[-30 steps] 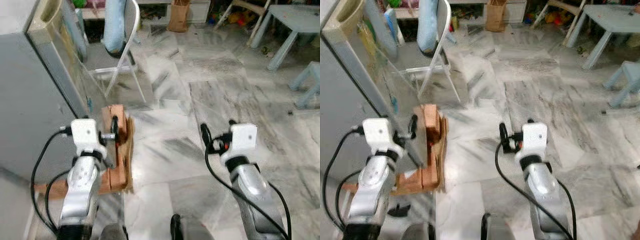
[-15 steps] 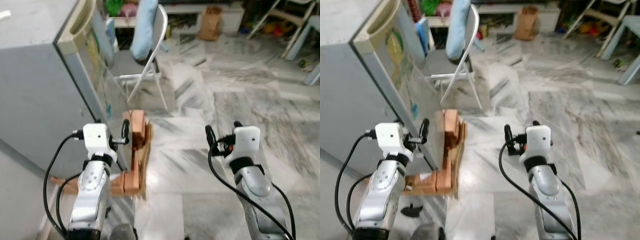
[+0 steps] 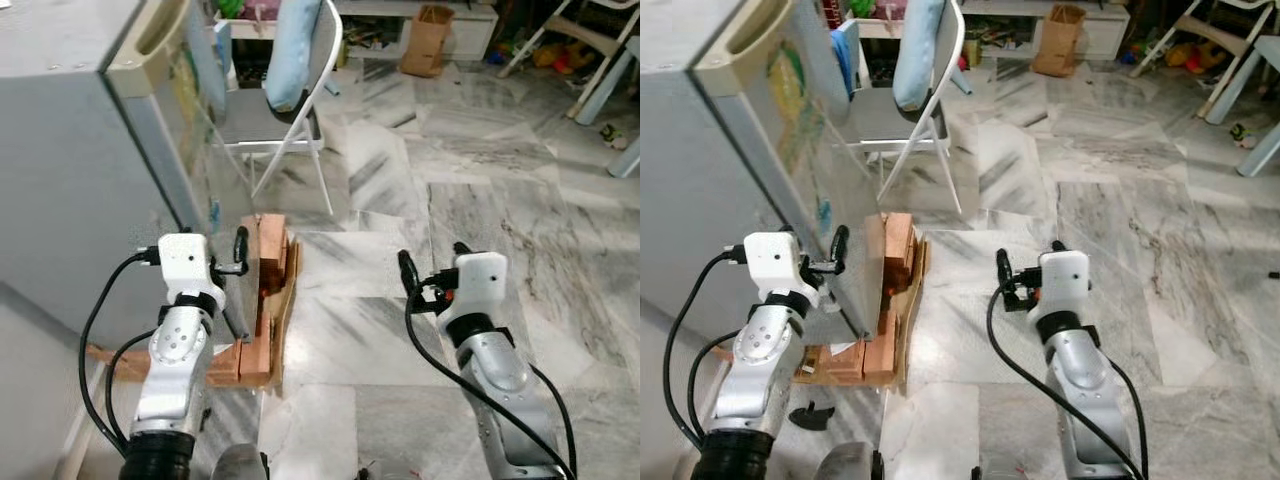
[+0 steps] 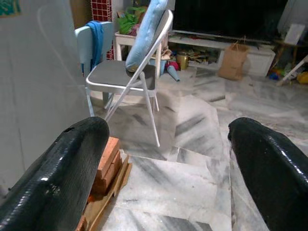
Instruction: Restocking fridge
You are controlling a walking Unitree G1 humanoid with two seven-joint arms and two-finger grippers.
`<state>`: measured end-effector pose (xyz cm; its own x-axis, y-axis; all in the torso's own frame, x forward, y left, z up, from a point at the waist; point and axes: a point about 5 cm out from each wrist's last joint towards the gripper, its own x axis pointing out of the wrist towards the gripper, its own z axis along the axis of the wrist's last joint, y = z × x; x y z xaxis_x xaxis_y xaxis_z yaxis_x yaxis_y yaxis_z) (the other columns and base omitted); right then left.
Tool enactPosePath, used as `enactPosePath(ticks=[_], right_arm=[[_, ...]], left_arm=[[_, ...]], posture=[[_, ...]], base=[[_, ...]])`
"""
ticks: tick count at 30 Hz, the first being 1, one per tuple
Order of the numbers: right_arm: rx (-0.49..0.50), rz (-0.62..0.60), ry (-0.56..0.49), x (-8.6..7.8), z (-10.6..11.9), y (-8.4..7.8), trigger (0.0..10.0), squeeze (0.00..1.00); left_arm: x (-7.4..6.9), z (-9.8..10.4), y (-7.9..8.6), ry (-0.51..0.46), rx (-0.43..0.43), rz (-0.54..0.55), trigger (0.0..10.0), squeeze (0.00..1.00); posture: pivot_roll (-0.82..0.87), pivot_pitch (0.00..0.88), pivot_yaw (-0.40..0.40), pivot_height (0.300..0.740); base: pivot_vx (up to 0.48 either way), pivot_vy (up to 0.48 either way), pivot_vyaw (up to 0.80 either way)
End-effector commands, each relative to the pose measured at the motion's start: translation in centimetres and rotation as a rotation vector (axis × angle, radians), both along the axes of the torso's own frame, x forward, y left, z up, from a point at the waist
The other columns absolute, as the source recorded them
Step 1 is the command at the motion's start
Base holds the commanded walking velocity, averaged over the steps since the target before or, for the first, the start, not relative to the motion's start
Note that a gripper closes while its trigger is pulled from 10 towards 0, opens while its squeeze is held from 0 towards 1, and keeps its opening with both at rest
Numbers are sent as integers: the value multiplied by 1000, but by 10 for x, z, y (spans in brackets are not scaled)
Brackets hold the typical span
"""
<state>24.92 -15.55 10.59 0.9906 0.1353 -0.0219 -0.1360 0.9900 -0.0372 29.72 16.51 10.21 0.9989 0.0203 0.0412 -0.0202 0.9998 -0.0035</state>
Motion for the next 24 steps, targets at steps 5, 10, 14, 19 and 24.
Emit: enactPosePath(ticks=[5,10,14,19,24], right_arm=[[-17,-21,9,-4,1,-7,10000,0],[-19,-21,10,-5,1,-7,10000,0],[-20,-26,13,-6,1,-8,10000,0],[-22,-26,13,-8,2,-8,10000,0],[-22,-30,11,-11,4,-8,10000,0]], left_arm=[[21,12,7,-40,1,10,10000,0],[32,15,6,-47,19,-4,10000,0],[40,16,8,-51,22,-1,10000,0],[46,16,9,-51,39,14,10000,0],[50,17,11,-52,43,23,10000,0]], posture=[[15,97,-7,740],[6,100,-3,740],[-2,106,-2,740],[-8,113,1,740],[-18,121,4,740]], base=[[0,0,0],[0,0,0],[0,0,0],[0,0,0],[0,0,0]])
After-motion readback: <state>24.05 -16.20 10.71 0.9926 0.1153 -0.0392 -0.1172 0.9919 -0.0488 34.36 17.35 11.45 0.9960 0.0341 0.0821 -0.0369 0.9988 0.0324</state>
